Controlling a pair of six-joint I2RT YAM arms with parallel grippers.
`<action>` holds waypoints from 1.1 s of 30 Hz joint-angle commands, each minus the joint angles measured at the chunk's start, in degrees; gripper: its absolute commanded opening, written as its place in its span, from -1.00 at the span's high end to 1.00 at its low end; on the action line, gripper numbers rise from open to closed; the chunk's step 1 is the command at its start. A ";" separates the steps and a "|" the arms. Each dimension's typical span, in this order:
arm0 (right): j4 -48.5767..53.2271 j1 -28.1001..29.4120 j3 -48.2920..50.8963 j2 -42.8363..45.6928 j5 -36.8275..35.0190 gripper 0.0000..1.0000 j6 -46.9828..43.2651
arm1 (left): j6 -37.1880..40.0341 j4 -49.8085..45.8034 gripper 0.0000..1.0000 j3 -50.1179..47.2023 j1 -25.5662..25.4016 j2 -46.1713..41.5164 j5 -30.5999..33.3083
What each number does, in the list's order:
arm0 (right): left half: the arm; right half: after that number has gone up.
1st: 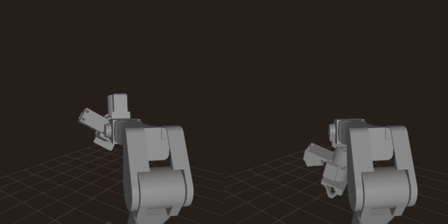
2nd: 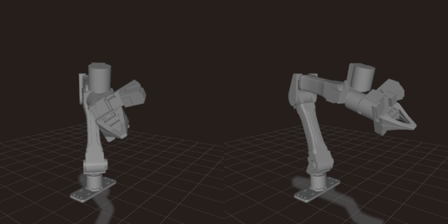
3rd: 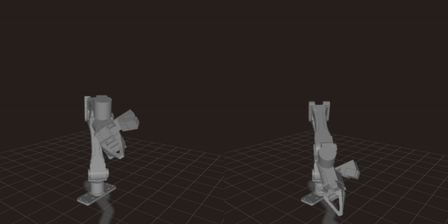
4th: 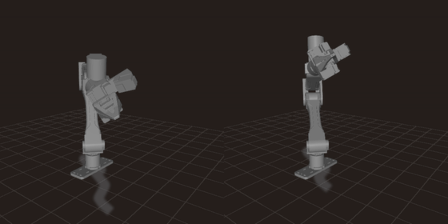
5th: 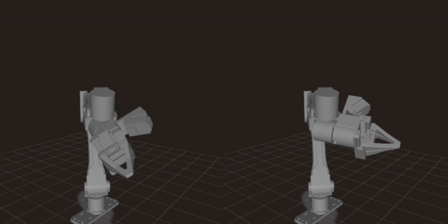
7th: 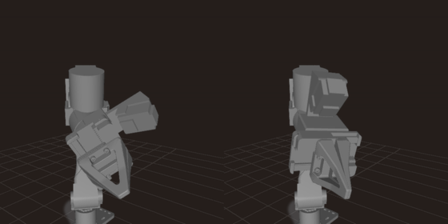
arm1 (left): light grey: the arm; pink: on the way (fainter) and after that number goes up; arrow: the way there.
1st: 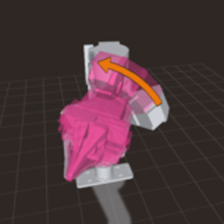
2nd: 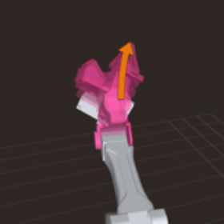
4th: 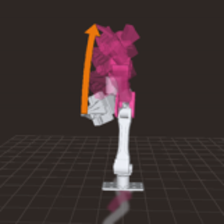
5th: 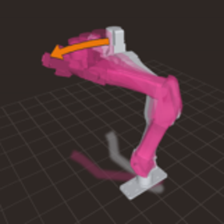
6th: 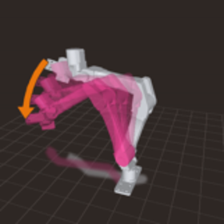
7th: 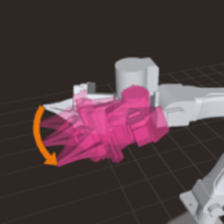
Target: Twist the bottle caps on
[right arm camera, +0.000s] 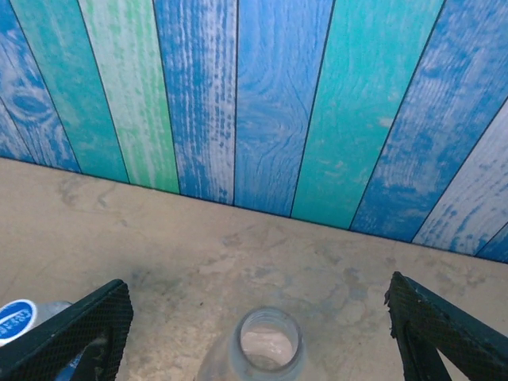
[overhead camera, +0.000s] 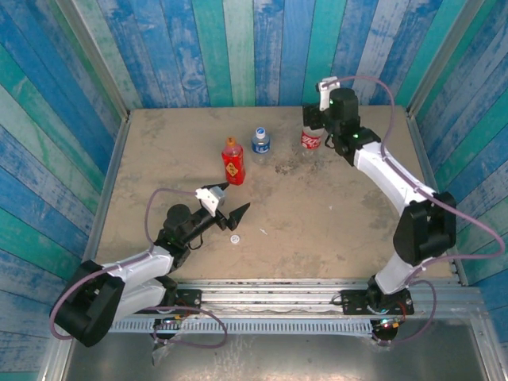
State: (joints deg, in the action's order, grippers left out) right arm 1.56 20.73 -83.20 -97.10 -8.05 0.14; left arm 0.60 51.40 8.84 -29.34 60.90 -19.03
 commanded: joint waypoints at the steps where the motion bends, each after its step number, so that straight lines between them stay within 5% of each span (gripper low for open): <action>1: 3.86 -0.58 -3.50 -2.52 2.43 -0.58 0.10 | 0.98 1.07 -0.88 1.35 0.16 0.62 -1.13; 6: 4.97 -1.77 -4.37 -4.64 3.28 -0.43 1.03 | 0.98 0.82 -0.88 1.25 0.13 -0.05 -1.31; 20: 6.00 -2.19 -2.23 -2.30 8.19 0.49 1.32 | 0.89 2.08 -0.87 1.01 0.16 1.15 -1.58; 33: 4.95 3.81 11.47 12.46 27.07 0.62 -12.66 | 0.46 7.14 -0.88 3.28 0.16 5.71 -7.08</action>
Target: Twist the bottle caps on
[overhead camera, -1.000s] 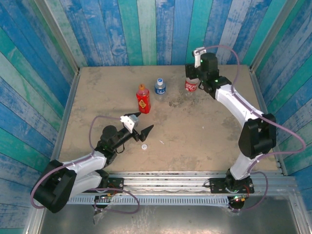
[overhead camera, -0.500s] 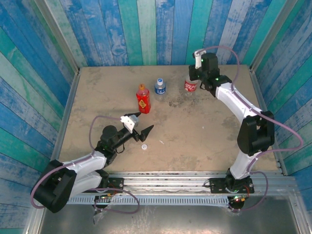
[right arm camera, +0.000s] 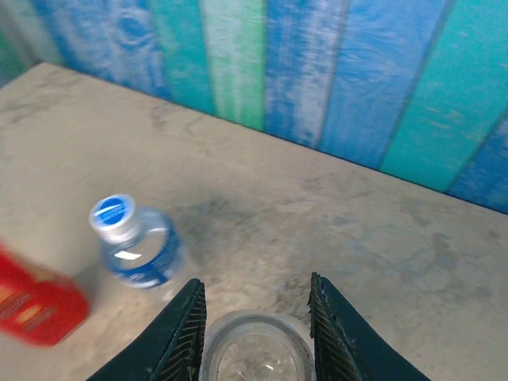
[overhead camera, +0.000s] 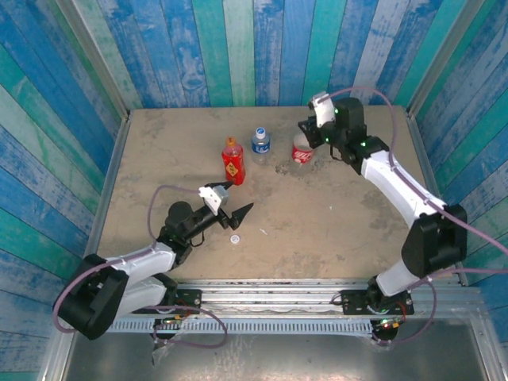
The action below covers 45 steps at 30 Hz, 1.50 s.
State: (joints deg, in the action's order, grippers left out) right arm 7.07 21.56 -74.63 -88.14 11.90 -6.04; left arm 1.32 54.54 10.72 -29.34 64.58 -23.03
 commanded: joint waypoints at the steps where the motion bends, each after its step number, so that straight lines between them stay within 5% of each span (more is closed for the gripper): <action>1: -1.02 4.54 4.59 4.90 8.70 0.61 -8.31 | -0.45 5.14 -0.88 1.74 0.16 2.98 -3.54; 9: -5.59 14.73 10.64 9.02 18.05 0.62 -10.37 | -0.20 11.19 -0.88 4.26 0.16 9.62 -8.36; 16: -6.36 19.31 10.22 5.86 19.54 0.62 -9.60 | -1.01 16.13 -0.99 3.57 0.16 13.64 -6.52; 25: -4.78 20.73 8.96 3.41 19.61 0.62 -9.49 | -3.49 26.34 -0.65 4.55 0.16 23.08 -6.45; 45: 3.82 23.34 3.85 1.39 12.55 0.58 -11.58 | -2.99 24.28 -0.30 6.14 0.16 23.49 -8.94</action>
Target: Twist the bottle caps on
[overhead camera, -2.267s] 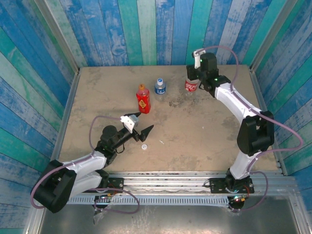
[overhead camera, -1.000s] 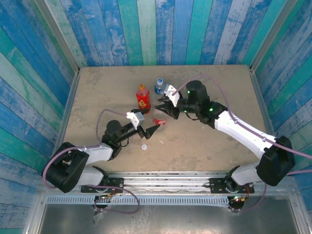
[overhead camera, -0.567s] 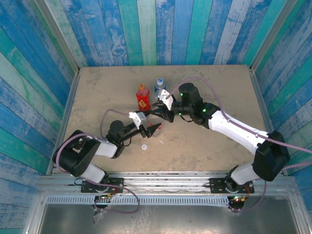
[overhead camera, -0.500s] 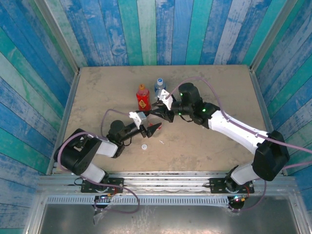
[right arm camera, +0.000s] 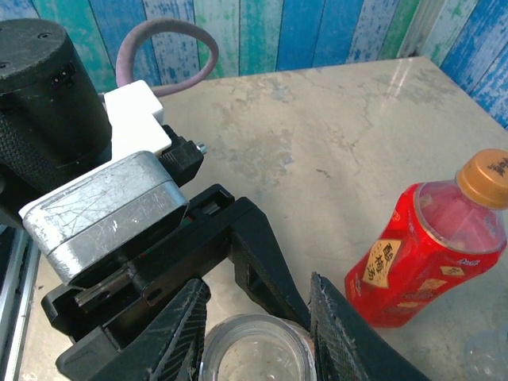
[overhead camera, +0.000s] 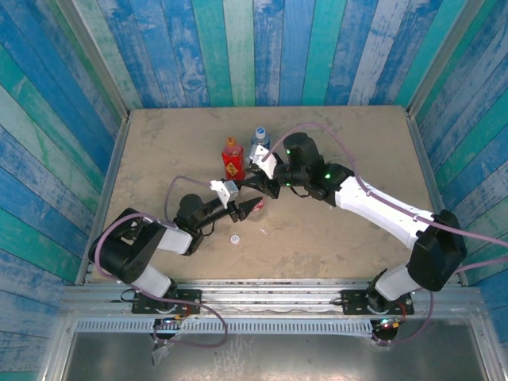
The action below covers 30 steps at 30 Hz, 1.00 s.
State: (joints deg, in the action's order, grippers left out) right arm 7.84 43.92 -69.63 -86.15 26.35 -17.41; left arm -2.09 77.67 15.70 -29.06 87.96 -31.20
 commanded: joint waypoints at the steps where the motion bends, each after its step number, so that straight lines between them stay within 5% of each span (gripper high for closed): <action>1: 3.06 0.97 -1.19 -0.53 -2.08 0.54 -0.18 | 0.34 1.24 -0.30 1.04 -0.16 0.08 -0.78; 3: 2.44 1.09 -1.02 -0.04 -2.58 0.44 0.70 | 0.32 1.39 -0.31 0.99 -0.12 0.02 -0.62; 8: -2.25 1.17 2.27 5.14 -7.15 -0.19 3.98 | 0.30 1.42 -0.31 0.73 -0.12 -0.11 0.25; 11: -6.67 1.25 7.85 10.77 -6.05 -0.34 3.84 | 0.19 1.01 -0.31 0.84 -0.13 -0.38 1.02; 20: -7.18 8.27 22.73 18.90 -6.18 -0.40 3.16 | -0.02 -1.42 -0.31 1.92 0.71 -1.96 1.98; 30: -16.58 15.42 28.38 3.91 -9.74 -0.31 -1.38 | 0.00 -6.42 -0.31 3.73 3.51 -3.79 3.90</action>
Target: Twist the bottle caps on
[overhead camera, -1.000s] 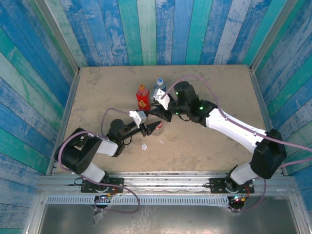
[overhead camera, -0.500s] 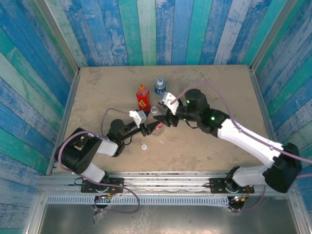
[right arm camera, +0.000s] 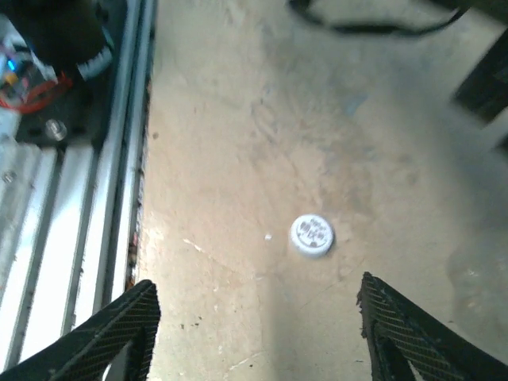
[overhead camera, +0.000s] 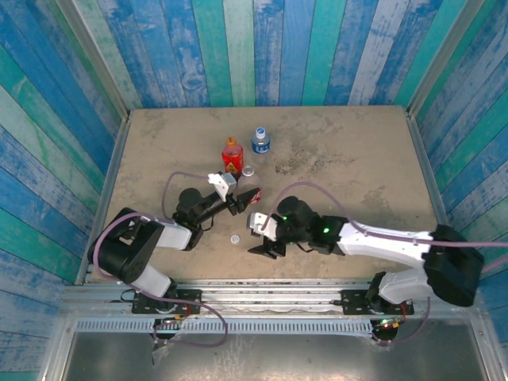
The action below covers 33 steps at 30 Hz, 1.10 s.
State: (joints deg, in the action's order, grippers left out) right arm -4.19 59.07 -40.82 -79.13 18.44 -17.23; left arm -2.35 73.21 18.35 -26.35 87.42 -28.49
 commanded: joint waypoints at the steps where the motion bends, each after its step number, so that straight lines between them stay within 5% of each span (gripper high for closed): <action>1: -4.67 0.29 -1.19 -5.24 -2.07 -0.27 -1.76 | 0.41 -2.71 -0.31 1.15 1.03 -3.54 1.45; 16: -3.90 -0.52 -11.55 -25.71 -2.75 -0.15 -3.96 | -0.42 -2.54 -0.33 -0.10 3.66 -4.63 1.38; 33: 3.29 -1.12 -18.71 -31.55 0.74 0.29 -5.76 | 1.01 -3.46 -0.35 0.04 4.05 -4.50 -0.36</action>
State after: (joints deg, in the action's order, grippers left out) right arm -2.61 58.19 -59.07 -110.17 18.68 -22.76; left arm -2.37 70.17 18.37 -22.59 85.97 -27.75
